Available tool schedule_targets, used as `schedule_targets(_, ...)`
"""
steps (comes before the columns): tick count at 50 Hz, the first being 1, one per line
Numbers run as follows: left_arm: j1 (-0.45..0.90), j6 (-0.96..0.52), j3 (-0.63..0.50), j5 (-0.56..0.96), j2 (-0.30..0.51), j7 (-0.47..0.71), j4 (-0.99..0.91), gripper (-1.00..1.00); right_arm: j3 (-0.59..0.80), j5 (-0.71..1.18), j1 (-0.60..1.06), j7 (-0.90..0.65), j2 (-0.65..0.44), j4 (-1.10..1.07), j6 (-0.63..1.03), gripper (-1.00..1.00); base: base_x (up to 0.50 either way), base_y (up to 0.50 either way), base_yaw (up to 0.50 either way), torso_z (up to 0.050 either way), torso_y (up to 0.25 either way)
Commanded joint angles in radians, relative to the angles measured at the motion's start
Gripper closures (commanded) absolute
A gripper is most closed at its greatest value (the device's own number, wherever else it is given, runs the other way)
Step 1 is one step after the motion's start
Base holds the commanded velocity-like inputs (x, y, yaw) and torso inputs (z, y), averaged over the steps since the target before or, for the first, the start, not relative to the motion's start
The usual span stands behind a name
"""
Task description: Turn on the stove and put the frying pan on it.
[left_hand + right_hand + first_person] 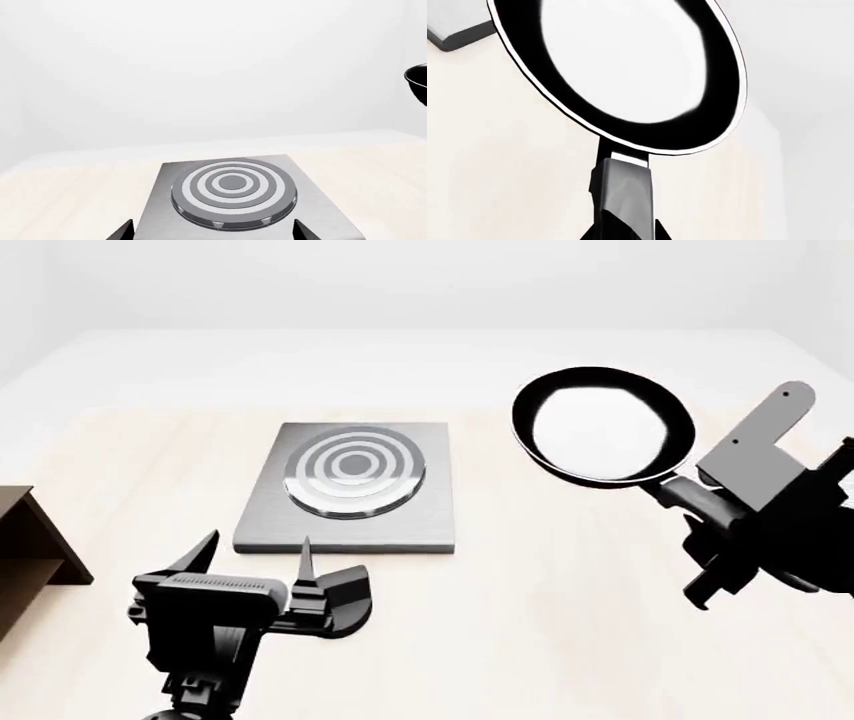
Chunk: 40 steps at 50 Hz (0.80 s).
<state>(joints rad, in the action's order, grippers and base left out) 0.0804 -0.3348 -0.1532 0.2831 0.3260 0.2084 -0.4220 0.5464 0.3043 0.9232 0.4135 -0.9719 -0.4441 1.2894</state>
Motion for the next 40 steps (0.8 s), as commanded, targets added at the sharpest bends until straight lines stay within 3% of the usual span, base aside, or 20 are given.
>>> schedule_targets(1, -0.001, 0.002, -0.001, 0.003, 0.004, 0.003, 0.001, -1.0, 0.007, -0.091, 0.091, -0.029, 0.075, 0.05, -0.058, 1.0, 0.0, 0.0, 0.0, 0.0, 0.0)
schedule_targets(40, -0.002, 0.025, -0.007, 0.007, 0.016, 0.01, 0.006, -1.0, 0.138, -0.156, 0.306, -0.026, 0.371, 0.356, -0.24, 1.0, 0.0, 0.0, 0.0, 0.0, 0.002)
